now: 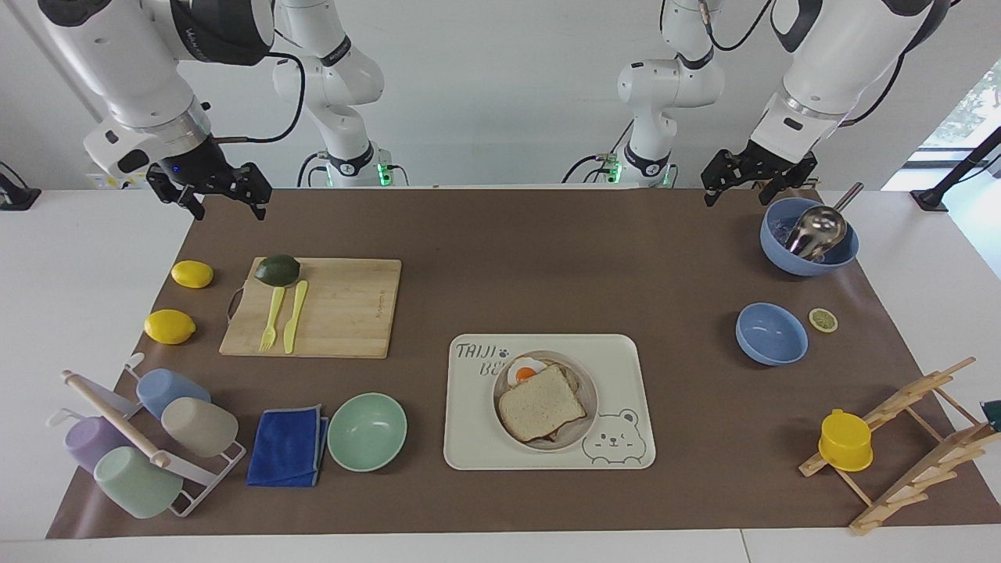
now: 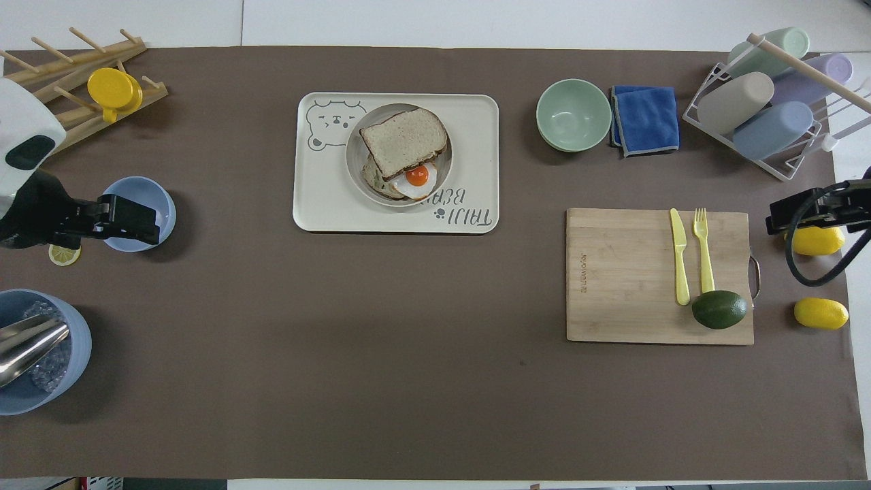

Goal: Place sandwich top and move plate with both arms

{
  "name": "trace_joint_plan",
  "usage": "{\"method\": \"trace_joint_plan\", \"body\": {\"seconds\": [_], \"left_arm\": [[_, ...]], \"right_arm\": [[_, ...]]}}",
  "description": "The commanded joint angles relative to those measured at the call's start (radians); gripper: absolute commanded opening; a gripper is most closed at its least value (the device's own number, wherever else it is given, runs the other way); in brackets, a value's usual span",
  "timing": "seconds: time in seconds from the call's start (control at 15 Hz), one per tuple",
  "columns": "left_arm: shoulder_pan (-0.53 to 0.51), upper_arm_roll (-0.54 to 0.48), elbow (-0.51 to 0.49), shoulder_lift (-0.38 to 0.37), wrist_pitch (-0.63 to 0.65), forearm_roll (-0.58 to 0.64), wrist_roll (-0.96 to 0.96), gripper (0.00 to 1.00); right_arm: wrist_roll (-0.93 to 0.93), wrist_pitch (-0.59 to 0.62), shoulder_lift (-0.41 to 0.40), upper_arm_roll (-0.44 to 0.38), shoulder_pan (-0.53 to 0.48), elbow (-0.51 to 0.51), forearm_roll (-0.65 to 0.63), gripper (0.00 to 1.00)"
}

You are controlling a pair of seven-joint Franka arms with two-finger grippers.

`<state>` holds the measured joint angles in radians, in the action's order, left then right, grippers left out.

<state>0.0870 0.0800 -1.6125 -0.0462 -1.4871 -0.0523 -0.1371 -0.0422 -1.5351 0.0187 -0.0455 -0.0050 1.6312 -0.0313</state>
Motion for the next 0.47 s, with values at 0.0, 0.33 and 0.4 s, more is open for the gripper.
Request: {"method": "trace_joint_plan", "body": {"seconds": [0.0,0.33,0.4], "left_arm": [[0.017,-0.014,-0.004,-0.009,0.008,0.019,0.013,1.0],[0.016,-0.014,-0.006,-0.012,0.008,0.019,0.014,1.0],[0.014,-0.013,-0.007,-0.012,0.008,0.019,0.016,1.0]], "right_arm": [[0.019,-0.014,0.009,0.007,-0.006,0.007,0.021,1.0],[0.019,-0.016,0.009,0.007,-0.006,0.007,0.021,1.0],[0.021,-0.016,0.009,0.007,-0.006,0.007,0.022,1.0]]}}
